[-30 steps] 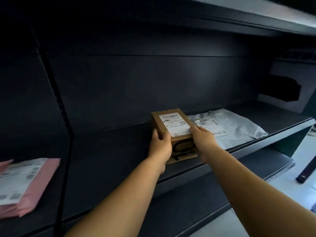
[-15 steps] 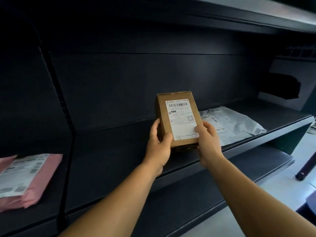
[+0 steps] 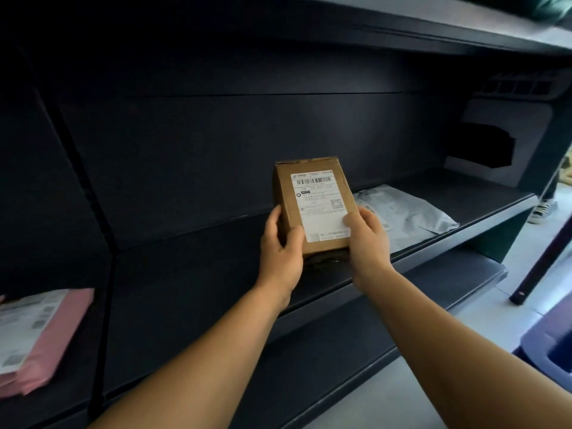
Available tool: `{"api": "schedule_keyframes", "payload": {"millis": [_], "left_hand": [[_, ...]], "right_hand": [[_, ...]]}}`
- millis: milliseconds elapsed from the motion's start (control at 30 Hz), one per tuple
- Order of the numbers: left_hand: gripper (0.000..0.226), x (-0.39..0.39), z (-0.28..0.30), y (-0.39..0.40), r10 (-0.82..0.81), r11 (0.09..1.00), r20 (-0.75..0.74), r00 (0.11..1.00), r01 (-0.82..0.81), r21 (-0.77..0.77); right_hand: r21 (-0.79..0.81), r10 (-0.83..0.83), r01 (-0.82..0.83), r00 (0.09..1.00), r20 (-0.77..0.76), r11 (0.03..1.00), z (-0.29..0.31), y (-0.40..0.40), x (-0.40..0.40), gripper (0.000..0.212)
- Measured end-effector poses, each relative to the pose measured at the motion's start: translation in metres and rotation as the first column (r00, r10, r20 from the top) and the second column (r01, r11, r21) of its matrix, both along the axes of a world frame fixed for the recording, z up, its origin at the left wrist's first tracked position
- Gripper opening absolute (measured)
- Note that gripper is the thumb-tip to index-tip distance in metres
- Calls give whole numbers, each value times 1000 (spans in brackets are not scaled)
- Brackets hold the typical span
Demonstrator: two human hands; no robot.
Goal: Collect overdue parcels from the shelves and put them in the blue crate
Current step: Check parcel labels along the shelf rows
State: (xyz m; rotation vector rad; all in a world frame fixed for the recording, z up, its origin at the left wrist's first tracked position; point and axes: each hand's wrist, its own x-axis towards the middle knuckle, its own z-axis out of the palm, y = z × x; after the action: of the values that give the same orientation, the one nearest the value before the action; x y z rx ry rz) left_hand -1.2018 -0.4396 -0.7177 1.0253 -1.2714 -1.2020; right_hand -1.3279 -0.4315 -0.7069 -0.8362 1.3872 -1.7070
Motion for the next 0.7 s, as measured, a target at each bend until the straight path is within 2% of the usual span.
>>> {"api": "schedule_keyframes", "payload": {"millis": [167,233,367,567,700], "left_hand": [[62,-33,27,5,-9,995,31,999,6,102],[58,-45,43,13,-44,990,39,998,39,134],[49,-71,78,28,-110,981,43,993,102,165],[47,-109,127,71,-239,946,82,967,213,243],[45,-140,158,106,-392,893,97,915,354,278]], "right_hand": [[104,-102,99,994,24,990,27,15,-24,28],[141,-136,129,990,42,982,38,26,-35,29],[168,-203,188,977,73,968,72,53,-58,20],[270,-313,283,947,75,920,113,110,-93,14],[332,-409,356,907,104,873,141,161,-119,19]]}}
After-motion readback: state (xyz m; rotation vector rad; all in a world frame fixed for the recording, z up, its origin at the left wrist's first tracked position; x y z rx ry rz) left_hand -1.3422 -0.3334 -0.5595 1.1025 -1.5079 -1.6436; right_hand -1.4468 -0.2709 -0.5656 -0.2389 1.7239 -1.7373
